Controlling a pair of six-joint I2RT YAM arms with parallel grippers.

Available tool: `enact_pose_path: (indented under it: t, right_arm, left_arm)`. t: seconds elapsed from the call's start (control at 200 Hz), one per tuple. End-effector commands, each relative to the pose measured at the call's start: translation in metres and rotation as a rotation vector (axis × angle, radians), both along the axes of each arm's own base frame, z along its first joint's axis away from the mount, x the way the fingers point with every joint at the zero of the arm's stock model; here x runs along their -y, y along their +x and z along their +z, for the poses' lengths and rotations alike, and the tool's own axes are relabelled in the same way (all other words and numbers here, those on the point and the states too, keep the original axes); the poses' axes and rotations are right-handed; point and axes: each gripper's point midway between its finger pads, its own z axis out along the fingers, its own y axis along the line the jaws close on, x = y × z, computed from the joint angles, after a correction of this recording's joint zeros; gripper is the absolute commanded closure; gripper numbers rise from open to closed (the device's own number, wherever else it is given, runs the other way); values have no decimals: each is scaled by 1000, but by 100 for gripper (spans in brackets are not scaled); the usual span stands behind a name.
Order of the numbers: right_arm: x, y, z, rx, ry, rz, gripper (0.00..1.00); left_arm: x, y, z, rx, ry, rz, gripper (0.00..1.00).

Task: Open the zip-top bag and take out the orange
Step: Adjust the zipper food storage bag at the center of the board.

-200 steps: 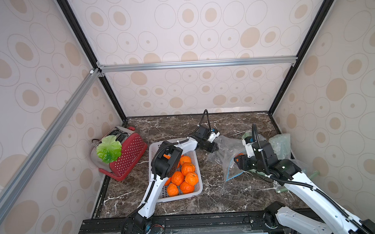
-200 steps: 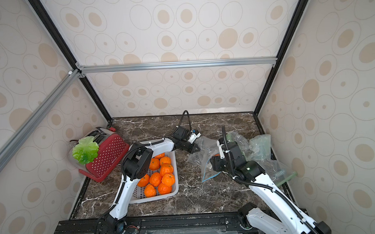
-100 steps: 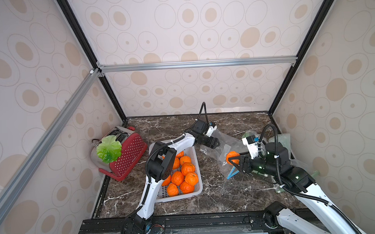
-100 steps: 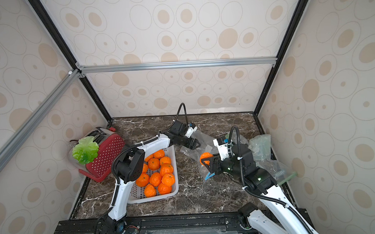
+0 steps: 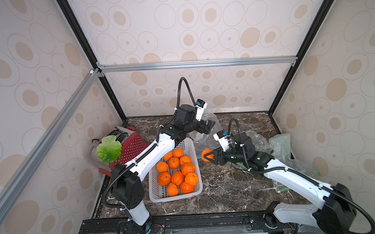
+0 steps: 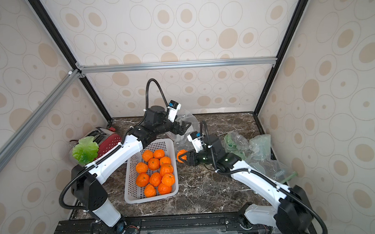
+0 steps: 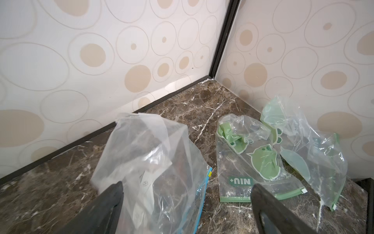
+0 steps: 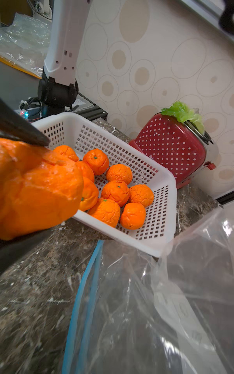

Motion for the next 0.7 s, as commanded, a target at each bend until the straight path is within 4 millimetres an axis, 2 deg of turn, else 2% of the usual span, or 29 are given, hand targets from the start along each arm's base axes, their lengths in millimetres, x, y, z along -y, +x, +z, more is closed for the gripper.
enact_pose_path:
  t: [0.0, 0.105, 0.185, 0.345, 0.416, 0.531, 0.696]
  right_arm:
    - [-39, 24, 19, 104, 50, 26, 46]
    - [-70, 50, 3, 103, 27, 24, 45]
    - [-90, 65, -9, 113, 23, 30, 44]
    - [-118, 94, -37, 100, -31, 26, 39]
    - [-120, 104, -48, 109, -72, 2, 33]
    - [-116, 114, -61, 131, -127, -38, 17]
    - [-104, 114, -62, 157, -181, -64, 9]
  left_arm:
    - [-29, 6, 6, 46, 36, 125, 1]
    - [-53, 1, 15, 91, 16, 219, 1]
    - [-69, 0, 13, 83, 36, 273, 1]
    - [-113, -1, 7, 90, 102, 458, 1]
    - [-133, -7, 3, 105, 108, 526, 1]
    - [-166, -18, -9, 125, 141, 641, 1]
    - [-209, -43, -32, 164, 172, 798, 1]
